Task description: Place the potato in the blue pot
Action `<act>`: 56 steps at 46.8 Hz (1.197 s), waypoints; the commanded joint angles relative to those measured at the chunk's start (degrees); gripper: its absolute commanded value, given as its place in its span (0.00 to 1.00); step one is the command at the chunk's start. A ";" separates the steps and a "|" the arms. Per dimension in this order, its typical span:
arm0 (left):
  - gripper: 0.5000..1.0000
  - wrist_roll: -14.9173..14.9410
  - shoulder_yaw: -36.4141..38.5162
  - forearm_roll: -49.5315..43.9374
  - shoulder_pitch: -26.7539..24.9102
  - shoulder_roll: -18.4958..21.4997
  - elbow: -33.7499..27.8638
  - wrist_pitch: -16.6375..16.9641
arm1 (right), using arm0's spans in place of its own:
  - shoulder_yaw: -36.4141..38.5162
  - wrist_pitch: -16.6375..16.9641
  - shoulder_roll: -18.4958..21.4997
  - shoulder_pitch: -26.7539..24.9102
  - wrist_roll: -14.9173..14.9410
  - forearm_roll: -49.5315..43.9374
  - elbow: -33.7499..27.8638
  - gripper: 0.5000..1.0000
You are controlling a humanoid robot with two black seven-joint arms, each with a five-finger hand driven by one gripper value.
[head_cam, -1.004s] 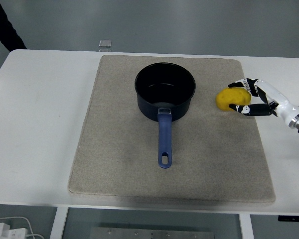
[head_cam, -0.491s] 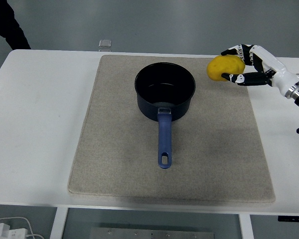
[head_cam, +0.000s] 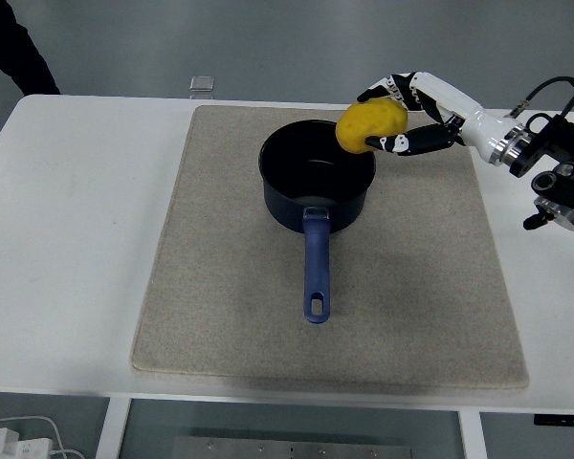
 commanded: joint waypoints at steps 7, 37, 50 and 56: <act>0.99 0.00 0.00 0.09 0.00 0.00 -0.17 0.00 | -0.23 0.01 6.33 0.65 -0.01 0.05 -4.57 0.00; 0.99 0.00 0.00 0.00 -0.09 0.00 0.27 0.00 | -1.20 -0.96 16.01 -1.99 0.08 -0.04 -11.60 0.00; 0.99 0.00 0.00 0.00 -0.09 0.00 0.44 0.00 | -1.20 -3.95 17.85 -3.22 -0.72 0.05 -12.75 0.22; 0.99 0.00 0.00 0.00 -0.09 0.00 0.44 0.00 | -0.93 -3.86 17.77 -3.13 -0.80 0.05 -12.83 0.45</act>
